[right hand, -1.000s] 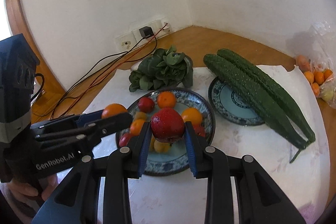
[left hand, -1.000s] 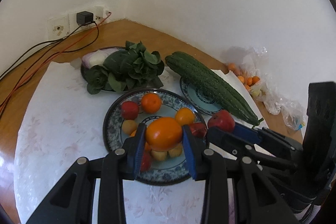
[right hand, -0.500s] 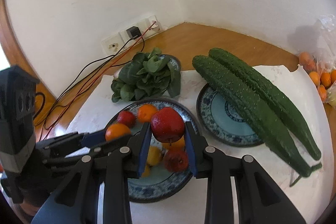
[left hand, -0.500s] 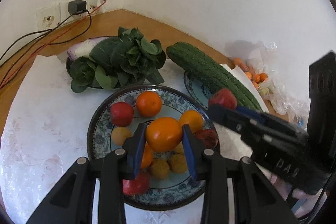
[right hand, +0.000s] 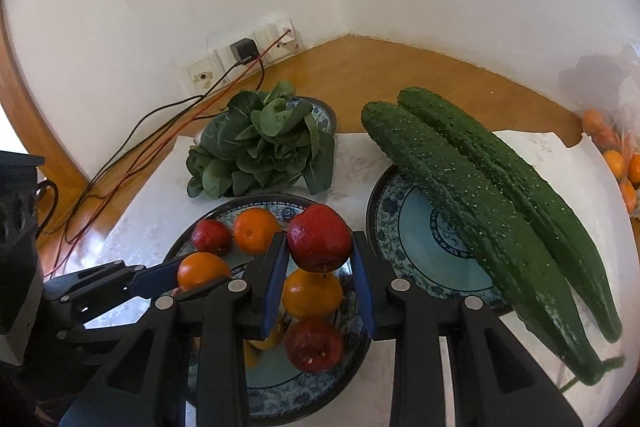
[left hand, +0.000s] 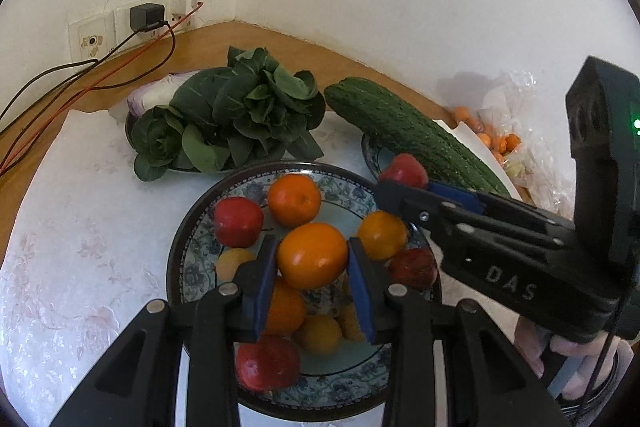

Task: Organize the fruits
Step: 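Carry the apple with the right tool while the left tool carries the orange over the plate, then open the right tool on the plate while the left tool releases the orange there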

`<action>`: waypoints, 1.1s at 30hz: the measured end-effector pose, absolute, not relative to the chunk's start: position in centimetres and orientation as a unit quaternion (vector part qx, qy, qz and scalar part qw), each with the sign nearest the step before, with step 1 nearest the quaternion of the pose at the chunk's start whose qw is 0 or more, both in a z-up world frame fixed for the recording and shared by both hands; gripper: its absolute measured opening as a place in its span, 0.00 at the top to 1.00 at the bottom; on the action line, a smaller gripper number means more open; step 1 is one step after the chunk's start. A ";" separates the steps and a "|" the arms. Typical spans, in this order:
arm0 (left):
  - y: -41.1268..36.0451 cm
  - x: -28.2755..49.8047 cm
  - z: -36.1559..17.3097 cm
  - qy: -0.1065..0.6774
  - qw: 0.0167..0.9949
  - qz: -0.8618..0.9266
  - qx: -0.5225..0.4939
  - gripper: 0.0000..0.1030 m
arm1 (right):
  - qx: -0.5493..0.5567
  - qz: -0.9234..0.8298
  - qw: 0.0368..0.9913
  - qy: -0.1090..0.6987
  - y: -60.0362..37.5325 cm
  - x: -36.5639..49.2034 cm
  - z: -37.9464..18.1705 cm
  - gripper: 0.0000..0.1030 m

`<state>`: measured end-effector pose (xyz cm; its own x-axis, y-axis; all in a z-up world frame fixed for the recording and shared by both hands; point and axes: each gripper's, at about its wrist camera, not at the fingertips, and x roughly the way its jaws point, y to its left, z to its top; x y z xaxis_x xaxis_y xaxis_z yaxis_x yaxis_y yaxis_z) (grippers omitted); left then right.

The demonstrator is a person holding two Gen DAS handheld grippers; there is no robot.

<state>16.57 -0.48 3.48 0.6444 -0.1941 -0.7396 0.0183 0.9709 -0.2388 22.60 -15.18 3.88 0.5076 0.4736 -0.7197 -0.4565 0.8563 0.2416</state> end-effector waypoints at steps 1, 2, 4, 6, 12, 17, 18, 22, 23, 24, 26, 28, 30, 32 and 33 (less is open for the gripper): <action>-0.4 16.6 3.5 0.417 0.901 -0.059 -0.107 0.65 | 0.008 0.268 0.868 0.418 -15.1 22.7 3.8 0.69; -0.4 16.6 3.4 0.416 0.901 -0.060 -0.108 0.65 | 0.007 0.268 0.867 0.419 -15.0 22.8 3.6 0.69; -0.4 16.6 3.4 0.415 0.902 -0.059 -0.106 0.65 | 0.005 0.270 0.866 0.420 -14.7 22.9 3.4 0.69; -0.4 16.6 3.3 0.413 0.903 -0.058 -0.103 0.65 | 0.006 0.269 0.866 0.422 -14.6 23.1 3.2 0.69; -0.4 16.6 3.3 0.409 0.905 -0.060 -0.102 0.65 | 0.003 0.265 0.865 0.427 -14.5 23.5 2.6 0.69; -0.4 16.6 3.3 0.408 0.905 -0.061 -0.104 0.65 | 0.003 0.266 0.864 0.428 -14.3 23.6 2.4 0.69; -0.4 16.6 3.3 0.408 0.905 -0.061 -0.104 0.65 | 0.003 0.266 0.864 0.428 -14.3 23.6 2.3 0.69; -0.3 16.6 3.3 0.408 0.904 -0.061 -0.107 0.65 | 0.004 0.266 0.863 0.429 -14.2 23.7 2.2 0.69; -0.3 16.6 3.3 0.408 0.904 -0.061 -0.107 0.65 | 0.004 0.266 0.863 0.429 -14.3 23.7 2.2 0.69; -0.3 16.6 3.3 0.409 0.904 -0.061 -0.108 0.65 | 0.005 0.266 0.863 0.429 -14.3 23.7 2.2 0.69; -0.2 16.6 3.3 0.409 0.904 -0.060 -0.111 0.65 | 0.005 0.264 0.863 0.430 -14.2 23.7 2.2 0.68; -0.1 16.7 3.3 0.409 0.903 -0.060 -0.113 0.65 | 0.003 0.262 0.862 0.434 -14.2 23.6 2.2 0.68; -0.1 16.7 3.3 0.410 0.903 -0.060 -0.114 0.66 | 0.001 0.260 0.861 0.436 -14.2 23.5 2.2 0.68; 0.0 16.7 3.3 0.411 0.902 -0.060 -0.116 0.66 | 0.004 0.259 0.862 0.436 -14.3 23.4 2.4 0.65; -0.1 16.7 3.3 0.411 0.902 -0.059 -0.116 0.66 | 0.005 0.257 0.863 0.435 -14.4 23.3 2.4 0.64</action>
